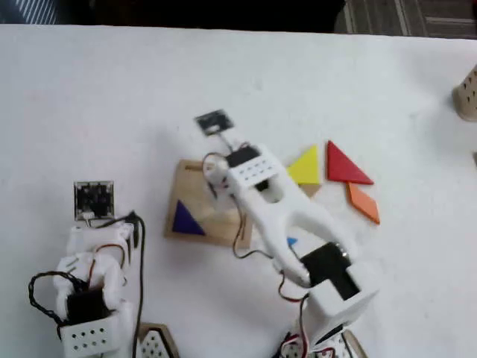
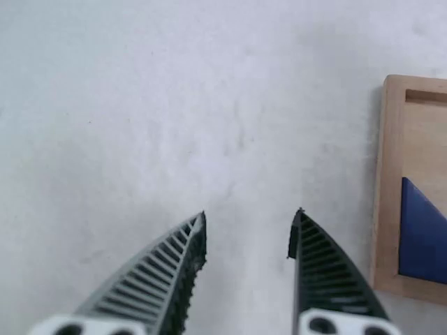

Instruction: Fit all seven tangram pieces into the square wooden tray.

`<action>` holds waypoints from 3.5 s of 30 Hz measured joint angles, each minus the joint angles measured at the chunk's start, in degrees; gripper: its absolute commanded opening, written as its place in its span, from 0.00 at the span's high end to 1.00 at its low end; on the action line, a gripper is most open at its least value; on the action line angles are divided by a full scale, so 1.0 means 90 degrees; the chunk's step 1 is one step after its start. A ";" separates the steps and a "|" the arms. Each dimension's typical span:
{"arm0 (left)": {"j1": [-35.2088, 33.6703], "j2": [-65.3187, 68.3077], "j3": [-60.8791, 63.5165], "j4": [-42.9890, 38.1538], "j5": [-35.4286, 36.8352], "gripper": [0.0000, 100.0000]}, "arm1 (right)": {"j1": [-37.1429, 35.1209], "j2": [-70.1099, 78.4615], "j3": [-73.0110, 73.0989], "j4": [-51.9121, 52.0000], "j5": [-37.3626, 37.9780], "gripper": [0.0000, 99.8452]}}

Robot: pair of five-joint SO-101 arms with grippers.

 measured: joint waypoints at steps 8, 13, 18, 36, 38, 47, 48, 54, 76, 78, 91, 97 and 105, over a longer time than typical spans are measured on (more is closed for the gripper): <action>0.0000 0.0000 0.0000 0.0000 0.0000 0.79 | 0.1270 -0.0254 0.0000 0.0244 0.0000 0.98; 0.0000 0.0000 0.0000 0.0000 0.0000 0.79 | 0.1846 -0.0537 0.0000 0.0488 0.0000 0.96; 0.0000 0.0000 0.0000 0.0000 0.0000 0.79 | 0.2823 -0.0586 0.0000 0.0537 0.0313 0.83; 0.0000 0.0000 0.0000 0.0000 0.0000 0.79 | 0.5118 0.1065 -0.0557 0.0068 0.3487 0.82; 0.0000 0.0000 0.0000 0.0000 0.0000 0.79 | 0.5187 0.1221 -0.0762 0.0225 0.3653 0.82; 0.0000 0.0000 0.0000 0.0000 0.0000 0.79 | 0.5529 0.1348 -0.0957 0.0498 0.4327 0.82; 0.0000 0.0000 0.0000 0.0000 0.0000 0.79 | 0.5538 0.1338 -0.0957 0.0576 0.4415 0.82; 0.0000 0.0000 0.0000 0.0000 0.0000 0.79 | 0.5792 0.0781 -0.0947 0.1280 0.4864 0.81; 0.0000 0.0000 0.0000 0.0000 0.0000 0.79 | 0.5841 -0.0430 0.0479 0.0527 0.8166 0.76; 0.0000 0.0000 0.0000 0.0000 0.0000 0.79 | 0.5841 -0.0430 0.0635 0.0176 0.8176 0.76; 0.0000 0.0000 0.0000 0.0000 0.0000 0.79 | 0.5851 -0.0449 0.1573 -0.0879 0.8889 0.90; 0.0000 0.0000 0.0000 0.0000 0.0000 0.79 | 0.5880 -0.0469 0.1573 -0.0908 0.8967 0.98; 0.0000 0.0000 0.0000 0.0000 0.0000 0.79 | 0.6007 -0.0479 0.1563 -0.0908 0.8967 0.98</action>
